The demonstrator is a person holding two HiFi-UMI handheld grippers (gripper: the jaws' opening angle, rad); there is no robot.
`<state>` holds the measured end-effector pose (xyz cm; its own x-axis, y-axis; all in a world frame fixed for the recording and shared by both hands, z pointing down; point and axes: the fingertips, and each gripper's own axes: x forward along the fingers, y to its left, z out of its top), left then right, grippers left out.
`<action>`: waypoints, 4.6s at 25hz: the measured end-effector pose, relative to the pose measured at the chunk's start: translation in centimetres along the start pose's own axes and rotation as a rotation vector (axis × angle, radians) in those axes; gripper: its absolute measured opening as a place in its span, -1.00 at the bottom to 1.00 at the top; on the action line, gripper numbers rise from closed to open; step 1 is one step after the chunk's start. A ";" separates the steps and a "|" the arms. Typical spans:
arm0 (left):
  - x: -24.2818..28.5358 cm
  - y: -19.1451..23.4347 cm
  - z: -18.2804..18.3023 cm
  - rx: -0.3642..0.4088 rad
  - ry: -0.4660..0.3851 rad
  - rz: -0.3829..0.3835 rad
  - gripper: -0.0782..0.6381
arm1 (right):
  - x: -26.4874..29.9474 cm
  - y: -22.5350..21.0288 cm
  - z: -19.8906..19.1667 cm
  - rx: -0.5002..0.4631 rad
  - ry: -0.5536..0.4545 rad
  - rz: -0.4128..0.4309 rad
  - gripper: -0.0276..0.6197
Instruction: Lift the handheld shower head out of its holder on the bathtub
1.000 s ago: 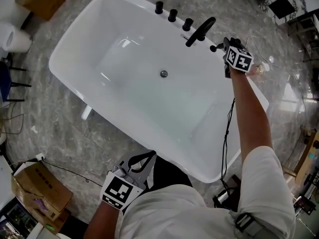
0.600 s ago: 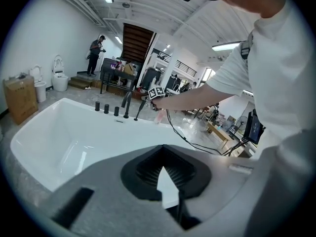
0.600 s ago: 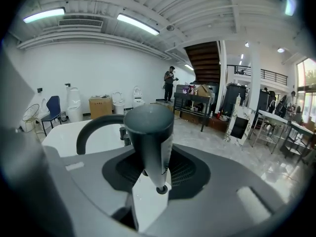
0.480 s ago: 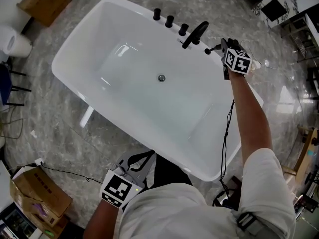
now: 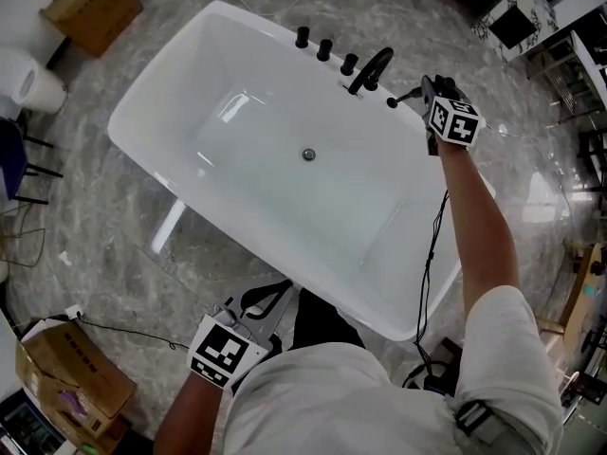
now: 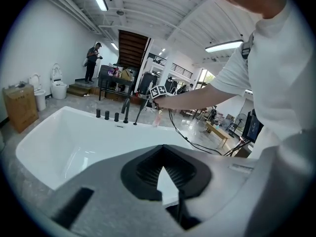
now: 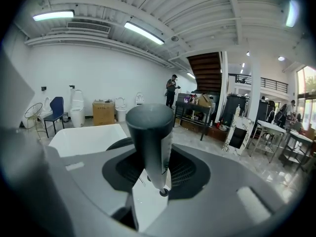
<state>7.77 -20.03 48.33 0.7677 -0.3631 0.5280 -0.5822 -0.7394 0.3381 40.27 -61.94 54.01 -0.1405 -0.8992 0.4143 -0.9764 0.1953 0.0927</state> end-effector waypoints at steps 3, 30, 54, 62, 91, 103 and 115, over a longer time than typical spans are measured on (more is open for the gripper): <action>-1.4 -0.8 -0.4 0.010 -0.011 0.003 -0.76 | -2.0 0.7 0.9 -0.009 -0.015 0.001 -0.48; -15.0 -5.9 -6.7 0.075 -0.104 0.018 -0.76 | -23.6 10.6 9.5 -0.121 -0.180 -0.009 -0.48; -22.6 -10.2 -12.2 0.088 -0.155 0.021 -0.76 | -42.5 20.1 15.0 -0.209 -0.360 0.016 -0.49; -24.9 -10.9 -14.2 0.086 -0.158 0.018 -0.76 | -47.3 24.0 15.8 -0.222 -0.399 0.038 -0.49; -29.1 -12.7 -15.1 0.083 -0.231 0.028 -0.76 | -59.2 40.1 13.9 -0.293 -0.382 0.314 -0.49; -29.3 -13.1 -15.4 0.080 -0.237 0.026 -0.76 | -60.5 46.3 10.4 -0.294 -0.323 0.451 -0.49; -30.0 -12.8 -15.6 0.076 -0.241 0.038 -0.76 | -59.5 48.4 7.8 -0.297 -0.270 0.492 -0.48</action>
<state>-11.99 9.21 40.34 0.7928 -0.5089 0.3354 -0.5967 -0.7602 0.2570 0.07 -2.03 26.83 -0.6356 -0.7361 0.2326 -0.7054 0.6762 0.2126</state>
